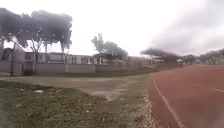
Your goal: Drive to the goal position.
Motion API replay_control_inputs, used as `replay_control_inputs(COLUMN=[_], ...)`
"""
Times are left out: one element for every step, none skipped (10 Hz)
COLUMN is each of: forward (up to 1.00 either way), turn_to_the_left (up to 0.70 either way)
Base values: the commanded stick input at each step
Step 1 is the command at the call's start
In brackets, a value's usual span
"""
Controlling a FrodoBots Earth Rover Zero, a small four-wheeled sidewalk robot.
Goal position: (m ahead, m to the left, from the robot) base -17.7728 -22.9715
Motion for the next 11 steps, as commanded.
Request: replay_control_inputs(forward=[0.0, 0.0, 0.0, 0.0, 0.0, 0.0, 0.0, 0.0, 0.0, 0.23, 0.67], turn_to_the_left=[0.0, 0.0, 0.0, 0.0, -0.06, -0.53, -0.7, -0.7, -0.7, -0.58, -0.37])
